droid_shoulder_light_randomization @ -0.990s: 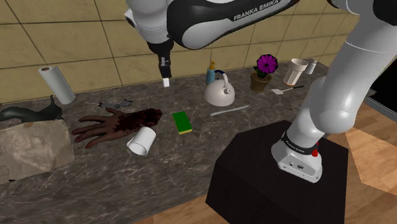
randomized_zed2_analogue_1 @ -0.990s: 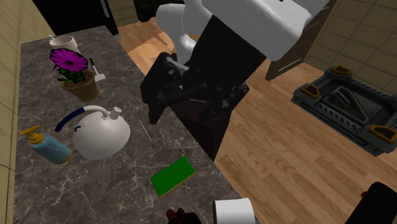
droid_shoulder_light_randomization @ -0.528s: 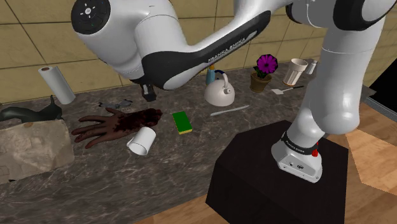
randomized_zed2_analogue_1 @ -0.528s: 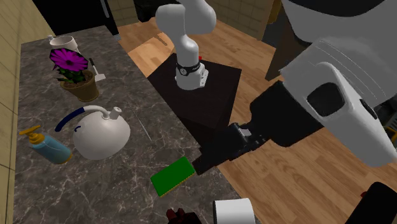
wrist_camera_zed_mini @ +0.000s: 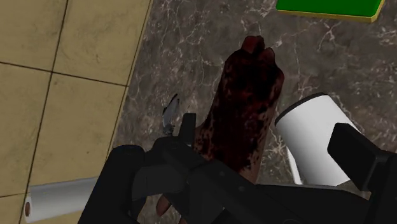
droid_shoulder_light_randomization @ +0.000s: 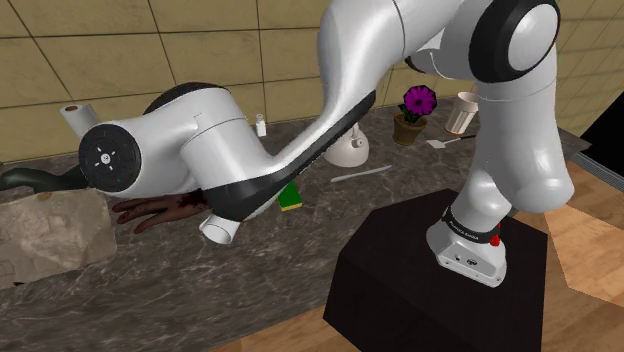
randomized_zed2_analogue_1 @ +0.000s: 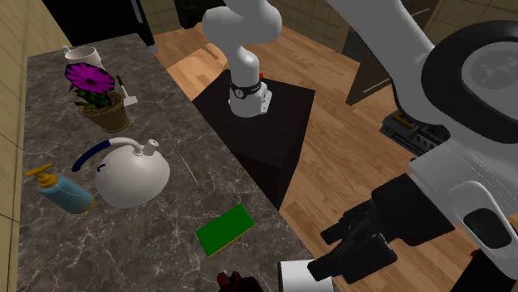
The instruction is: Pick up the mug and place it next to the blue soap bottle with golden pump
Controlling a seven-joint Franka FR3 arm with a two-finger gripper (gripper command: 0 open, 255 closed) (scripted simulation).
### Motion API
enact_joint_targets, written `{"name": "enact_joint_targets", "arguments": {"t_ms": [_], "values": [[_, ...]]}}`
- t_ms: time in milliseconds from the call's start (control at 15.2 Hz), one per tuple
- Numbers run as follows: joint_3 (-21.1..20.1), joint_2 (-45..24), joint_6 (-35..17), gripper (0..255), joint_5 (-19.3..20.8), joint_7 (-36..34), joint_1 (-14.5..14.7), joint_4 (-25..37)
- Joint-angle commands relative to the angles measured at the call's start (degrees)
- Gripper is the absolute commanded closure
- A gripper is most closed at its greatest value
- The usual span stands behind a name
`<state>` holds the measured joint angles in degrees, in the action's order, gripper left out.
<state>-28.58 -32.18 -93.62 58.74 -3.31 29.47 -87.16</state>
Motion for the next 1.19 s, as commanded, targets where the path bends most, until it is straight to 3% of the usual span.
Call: {"name": "enact_joint_targets", "arguments": {"t_ms": [0,726,1122], "values": [[0.7,-4.1,0.8,0,3.1,0.7,2.7,2.6],[5.2,-22.6,1.5,0,15.9,6.2,14.4,13.0],[6.2,-23.4,-1.2,0,17.0,5.8,12.5,11.9]]}}
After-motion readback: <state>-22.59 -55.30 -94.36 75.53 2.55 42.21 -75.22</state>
